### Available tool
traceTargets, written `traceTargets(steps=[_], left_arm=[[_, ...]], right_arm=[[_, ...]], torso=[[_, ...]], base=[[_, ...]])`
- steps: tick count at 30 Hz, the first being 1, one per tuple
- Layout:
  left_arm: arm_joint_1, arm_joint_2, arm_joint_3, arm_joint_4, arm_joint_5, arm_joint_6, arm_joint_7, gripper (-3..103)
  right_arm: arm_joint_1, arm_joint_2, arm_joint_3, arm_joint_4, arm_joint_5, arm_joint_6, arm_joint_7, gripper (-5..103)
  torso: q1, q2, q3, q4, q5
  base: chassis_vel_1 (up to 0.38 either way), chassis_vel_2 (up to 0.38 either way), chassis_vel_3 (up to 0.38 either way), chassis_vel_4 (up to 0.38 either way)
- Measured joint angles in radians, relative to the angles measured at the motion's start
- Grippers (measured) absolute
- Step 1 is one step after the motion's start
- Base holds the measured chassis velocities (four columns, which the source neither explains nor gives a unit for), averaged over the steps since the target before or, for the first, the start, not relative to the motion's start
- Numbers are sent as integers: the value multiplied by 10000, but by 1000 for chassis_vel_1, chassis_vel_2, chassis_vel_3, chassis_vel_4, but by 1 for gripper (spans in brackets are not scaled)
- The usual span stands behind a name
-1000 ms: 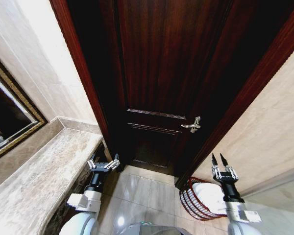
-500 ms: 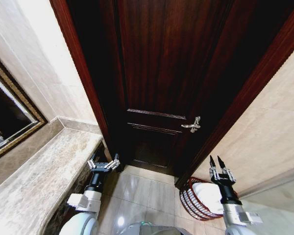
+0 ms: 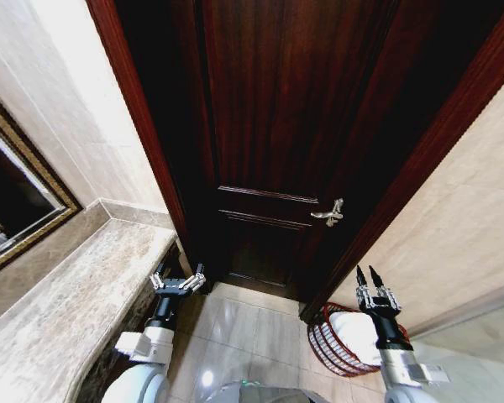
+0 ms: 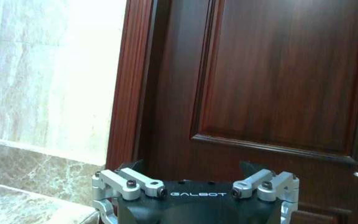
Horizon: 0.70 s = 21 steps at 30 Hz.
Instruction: Discard the used towel into the hamper.
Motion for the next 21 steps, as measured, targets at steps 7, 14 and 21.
traceTargets(steps=[7,14,21], left_arm=[[3,0,1,0,0,0,0,100],[1,0,0,0,0,0,0,100],[-1,0,0,0,0,0,0,100]], right_arm=[[42,7,-7,-120,-52,134,-44,33],[114,-5,-20,-162,-59,229,6,33],[115,-11,-51,-180,-101,269,0,33]], torso=[[-14,4,-4,-1,2],[-5,3,-2,1,0],[5,-3,1,0,1]], base=[[167,-167,-175,166],[23,-72,-94,23],[-118,-13,-13,-95]])
